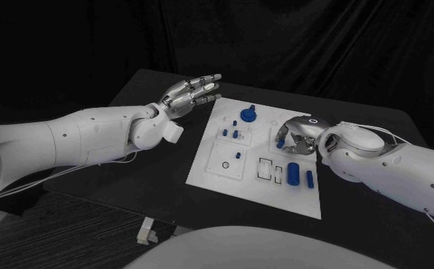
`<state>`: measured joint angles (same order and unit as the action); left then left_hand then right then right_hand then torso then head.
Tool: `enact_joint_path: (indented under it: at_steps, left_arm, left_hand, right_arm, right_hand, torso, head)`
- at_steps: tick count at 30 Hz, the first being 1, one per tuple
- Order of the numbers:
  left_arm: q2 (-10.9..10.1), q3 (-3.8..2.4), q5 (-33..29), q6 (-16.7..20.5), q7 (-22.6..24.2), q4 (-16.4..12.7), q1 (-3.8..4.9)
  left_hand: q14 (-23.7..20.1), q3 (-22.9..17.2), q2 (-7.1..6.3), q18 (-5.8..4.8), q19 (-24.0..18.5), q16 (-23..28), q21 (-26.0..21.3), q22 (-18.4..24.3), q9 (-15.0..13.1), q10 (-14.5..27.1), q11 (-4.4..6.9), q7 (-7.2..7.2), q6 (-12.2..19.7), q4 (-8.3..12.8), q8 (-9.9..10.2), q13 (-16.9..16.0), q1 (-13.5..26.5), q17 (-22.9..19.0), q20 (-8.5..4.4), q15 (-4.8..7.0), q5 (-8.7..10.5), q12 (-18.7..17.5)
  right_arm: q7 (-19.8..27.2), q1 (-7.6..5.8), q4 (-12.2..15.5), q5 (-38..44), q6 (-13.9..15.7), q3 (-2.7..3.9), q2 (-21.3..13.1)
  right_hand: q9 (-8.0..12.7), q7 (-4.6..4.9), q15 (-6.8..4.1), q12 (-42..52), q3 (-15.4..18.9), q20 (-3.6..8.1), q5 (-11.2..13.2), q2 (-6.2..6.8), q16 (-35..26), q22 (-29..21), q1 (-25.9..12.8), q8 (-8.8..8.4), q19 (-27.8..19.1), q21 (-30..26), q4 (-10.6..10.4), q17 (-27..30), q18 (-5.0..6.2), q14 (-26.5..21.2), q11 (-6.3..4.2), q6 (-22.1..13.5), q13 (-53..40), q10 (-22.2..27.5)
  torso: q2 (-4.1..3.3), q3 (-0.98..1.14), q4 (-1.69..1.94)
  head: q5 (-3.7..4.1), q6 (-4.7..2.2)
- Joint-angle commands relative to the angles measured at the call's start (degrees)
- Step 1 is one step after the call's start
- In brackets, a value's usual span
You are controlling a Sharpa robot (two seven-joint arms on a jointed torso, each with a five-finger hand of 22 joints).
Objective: Assemble the parts on the task board
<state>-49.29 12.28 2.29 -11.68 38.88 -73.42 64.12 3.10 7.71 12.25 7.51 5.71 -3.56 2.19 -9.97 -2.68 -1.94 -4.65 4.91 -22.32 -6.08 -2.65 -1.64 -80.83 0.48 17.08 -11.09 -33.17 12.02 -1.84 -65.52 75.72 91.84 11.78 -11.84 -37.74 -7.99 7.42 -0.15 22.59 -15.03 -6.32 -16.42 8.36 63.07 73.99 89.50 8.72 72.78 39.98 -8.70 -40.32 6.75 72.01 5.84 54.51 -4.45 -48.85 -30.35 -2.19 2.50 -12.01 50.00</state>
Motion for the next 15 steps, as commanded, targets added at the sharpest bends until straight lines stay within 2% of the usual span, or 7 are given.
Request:
enact_joint_path:
  at_steps: [1,10,11,12,15]
  left_arm:
    - [0.1,-0.06,0.0,-0.7,3.3,-0.1,-0.11]
    - [0.2,-0.06,0.0,-0.6,3.2,0.2,-0.28]
    - [0.2,-0.06,0.0,-0.6,3.2,0.3,-0.29]
    - [0.2,-0.06,0.0,-0.6,3.2,0.3,-0.32]
    - [0.2,-0.06,0.0,-0.6,3.2,0.3,-0.36]
  left_hand:
    - [0.0,-1.4,0.48,-1.33,0.6,-1.0,0.6,-0.2,0.1,0.4,-0.45,-0.21,0.1,0.1,-0.1,-0.2,-0.4,0.8,-0.18,-0.76,-0.84,0.8]
    - [-0.1,-1.6,0.50,-1.43,0.7,-1.0,0.6,-0.2,0.1,0.4,-0.44,-0.26,0.2,0.3,-0.1,-0.1,-0.4,0.8,-0.19,-0.73,-0.94,0.7]
    - [-0.1,-1.6,0.50,-1.43,0.7,-1.0,0.6,-0.2,0.1,0.4,-0.44,-0.26,0.2,0.3,-0.1,-0.1,-0.4,0.8,-0.19,-0.73,-0.94,0.7]
    - [-0.1,-1.6,0.50,-1.43,0.7,-1.0,0.6,-0.2,0.1,0.4,-0.44,-0.26,0.2,0.3,-0.1,-0.1,-0.4,0.8,-0.19,-0.73,-0.94,0.7]
    - [-0.1,-1.7,0.53,-1.46,0.7,-1.0,0.6,-0.2,0.1,0.4,-0.41,-0.26,0.1,0.3,-0.1,-0.1,-0.5,0.8,-0.19,-0.70,-0.96,0.7]
  right_arm:
    - [0.8,0.17,-0.1,0.1,-0.1,0.04,0.1]
    - [2.0,0.19,0.0,0.1,2.0,0.04,-0.1]
    - [2.2,0.19,0.0,0.1,2.3,0.04,-0.2]
    - [2.4,0.19,0.1,0.1,2.7,0.04,-0.2]
    - [2.8,0.19,0.2,0.1,3.8,0.04,-0.4]
  right_hand:
    - [-1.3,-0.17,-0.09,-0.9,-2.2,0.57,-0.5,-0.40,1.3,5.5,0.4,1.60,0.3,1.6,-0.1,-1.2,1.29,0.2,-0.17,0.9,0.7,-1.2]
    - [-4.4,-0.57,0.17,-1.1,-3.6,0.40,4.0,-0.80,2.2,6.1,0.1,5.63,1.5,5.4,0.9,-2.5,0.79,1.7,-1.33,5.3,0.4,-9.6]
    - [-4.7,-0.68,0.10,-1.1,-3.6,0.41,4.5,-0.81,2.4,6.2,-0.1,5.97,1.7,6.0,0.9,-2.7,0.74,2.0,-1.44,5.8,0.4,-10.6]
    - [-5.2,-0.77,-0.29,-1.1,-3.6,0.61,6.0,-1.07,2.8,6.5,-0.2,6.67,2.3,7.3,0.9,-3.4,0.61,2.6,-2.05,7.1,0.3,-12.6]
    - [-5.7,-0.90,-0.71,-1.4,-3.7,0.95,6.9,-1.29,2.8,6.6,-0.1,7.02,2.8,8.3,1.0,-3.6,0.46,3.2,-2.51,8.1,0.3,-14.3]
  torso:
    - [-0.02,-0.02,0.03]
    - [-0.02,-0.04,0.00]
    - [-0.02,-0.03,0.01]
    - [-0.01,-0.02,0.02]
    - [-0.01,-0.01,0.01]
  head:
    - [-0.01,0.00]
    - [-0.13,0.00]
    - [-0.15,0.00]
    - [-0.18,0.00]
    - [-0.25,0.00]
